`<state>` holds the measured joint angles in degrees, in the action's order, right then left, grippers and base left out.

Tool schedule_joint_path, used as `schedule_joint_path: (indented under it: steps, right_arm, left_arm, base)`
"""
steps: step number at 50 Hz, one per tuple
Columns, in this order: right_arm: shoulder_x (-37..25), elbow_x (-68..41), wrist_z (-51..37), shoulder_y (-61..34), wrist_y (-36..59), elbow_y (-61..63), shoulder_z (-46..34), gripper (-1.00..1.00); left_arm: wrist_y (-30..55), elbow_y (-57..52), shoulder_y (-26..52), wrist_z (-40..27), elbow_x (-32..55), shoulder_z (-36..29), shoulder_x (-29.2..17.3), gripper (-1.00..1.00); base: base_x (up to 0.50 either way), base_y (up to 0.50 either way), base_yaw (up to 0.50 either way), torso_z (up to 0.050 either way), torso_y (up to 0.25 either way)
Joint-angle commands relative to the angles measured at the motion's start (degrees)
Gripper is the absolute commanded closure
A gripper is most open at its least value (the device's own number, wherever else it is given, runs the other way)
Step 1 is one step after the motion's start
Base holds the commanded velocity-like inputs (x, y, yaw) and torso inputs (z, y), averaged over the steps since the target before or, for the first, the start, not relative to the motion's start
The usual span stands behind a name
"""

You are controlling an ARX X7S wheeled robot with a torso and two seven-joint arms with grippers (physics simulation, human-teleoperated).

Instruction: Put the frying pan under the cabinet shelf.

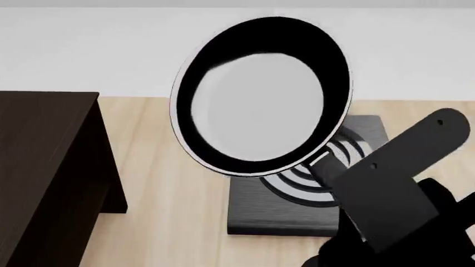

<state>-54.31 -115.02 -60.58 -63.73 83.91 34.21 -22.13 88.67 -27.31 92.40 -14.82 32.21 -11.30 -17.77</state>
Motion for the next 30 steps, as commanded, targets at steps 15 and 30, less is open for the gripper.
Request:
schedule_joint_path:
  steps: [15, 30]
  right_arm:
    - [1.8, -2.8, -1.2, -0.4, -4.7, 3.1, -5.3, 1.00]
    - [1.3, -2.9, -0.4, 3.4, -6.2, 4.6, -6.1, 1.00]
  left_arm:
    - [0.0, -0.4, -0.2, -3.9, 5.1, 1.0, -2.0, -1.00]
    - [-0.6, 0.0, -0.1, -5.9, 7.3, 0.8, -2.7, -1.00]
  base:
    - [0.00, 0.00, 0.00, 0.000, 0.001]
    - [0.00, 0.00, 0.00, 0.001, 0.001]
